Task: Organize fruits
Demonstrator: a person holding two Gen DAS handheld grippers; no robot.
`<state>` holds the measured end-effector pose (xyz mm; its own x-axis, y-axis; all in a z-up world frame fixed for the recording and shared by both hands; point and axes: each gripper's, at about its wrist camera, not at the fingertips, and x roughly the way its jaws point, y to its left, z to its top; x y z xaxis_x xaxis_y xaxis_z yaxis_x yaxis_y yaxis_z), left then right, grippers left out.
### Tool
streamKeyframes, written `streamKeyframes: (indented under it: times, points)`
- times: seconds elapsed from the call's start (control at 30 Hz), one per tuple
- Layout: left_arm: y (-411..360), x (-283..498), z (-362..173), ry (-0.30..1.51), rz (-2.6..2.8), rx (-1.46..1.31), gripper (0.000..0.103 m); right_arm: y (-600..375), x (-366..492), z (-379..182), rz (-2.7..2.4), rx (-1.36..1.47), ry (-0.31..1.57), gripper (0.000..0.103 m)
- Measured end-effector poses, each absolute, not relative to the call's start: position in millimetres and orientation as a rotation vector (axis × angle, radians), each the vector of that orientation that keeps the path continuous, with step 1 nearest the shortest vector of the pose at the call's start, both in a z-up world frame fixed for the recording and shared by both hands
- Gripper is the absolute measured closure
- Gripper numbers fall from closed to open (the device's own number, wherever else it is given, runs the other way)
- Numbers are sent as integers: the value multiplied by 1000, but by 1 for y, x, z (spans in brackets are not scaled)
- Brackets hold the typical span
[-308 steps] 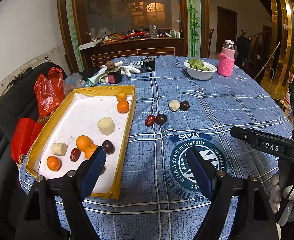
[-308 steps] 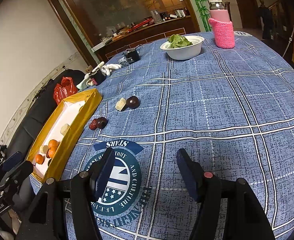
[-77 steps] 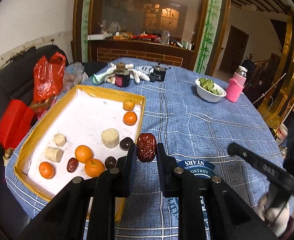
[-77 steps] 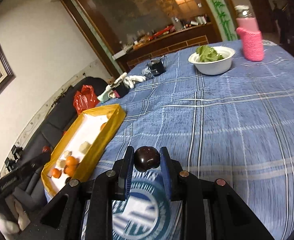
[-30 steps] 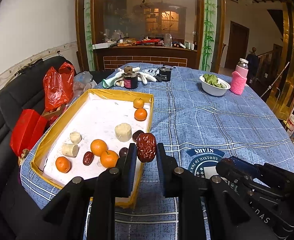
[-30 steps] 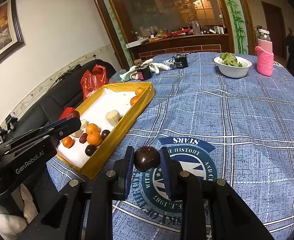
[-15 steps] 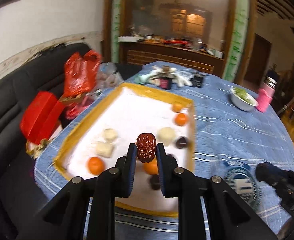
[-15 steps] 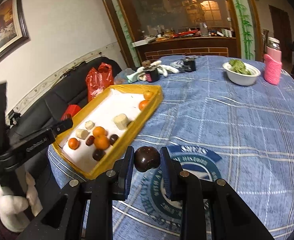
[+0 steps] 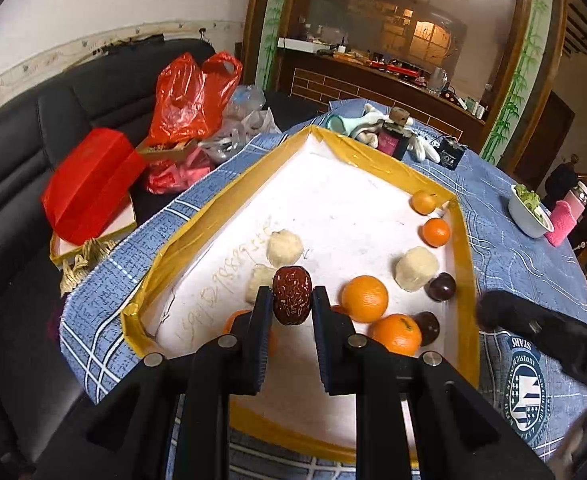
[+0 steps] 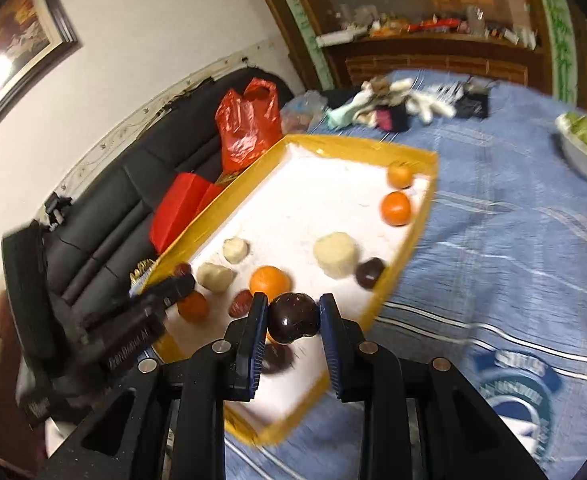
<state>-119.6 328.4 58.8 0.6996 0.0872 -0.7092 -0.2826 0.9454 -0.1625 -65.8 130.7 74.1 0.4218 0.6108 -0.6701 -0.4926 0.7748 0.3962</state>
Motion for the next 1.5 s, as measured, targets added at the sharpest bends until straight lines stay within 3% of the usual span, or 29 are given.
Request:
streamKeyframes:
  times: [0.17, 0.23, 0.37, 0.43, 0.5, 0.7, 0.83, 1.0, 1.5]
  points:
    - [335, -113, 52, 778, 188, -300, 79, 153, -19, 51, 718, 243, 1002, 72]
    - [337, -111, 50, 778, 183, -310, 59, 159, -4, 43, 717, 282, 1033, 72]
    - [340, -113, 52, 761, 172, -330, 46, 167, 6, 39, 718, 309, 1038, 69]
    - [340, -114, 54, 753, 172, -333, 38, 167, 4, 44, 719, 306, 1011, 45]
    - [338, -116, 56, 748, 171, -330, 38, 166, 1, 50, 717, 299, 977, 35]
    - [312, -133, 79, 696, 186, -240, 36, 143, -26, 79, 696, 267, 874, 35]
    - [271, -153, 106, 610, 220, -124, 8, 110, -64, 95, 616, 225, 766, 34]
    - [219, -169, 119, 561, 181, -17, 6, 54, -102, 93, 486, 242, 692, 28]
    - [147, -192, 134, 557, 137, 49, 6, -36, -156, 86, 339, 291, 622, 25]
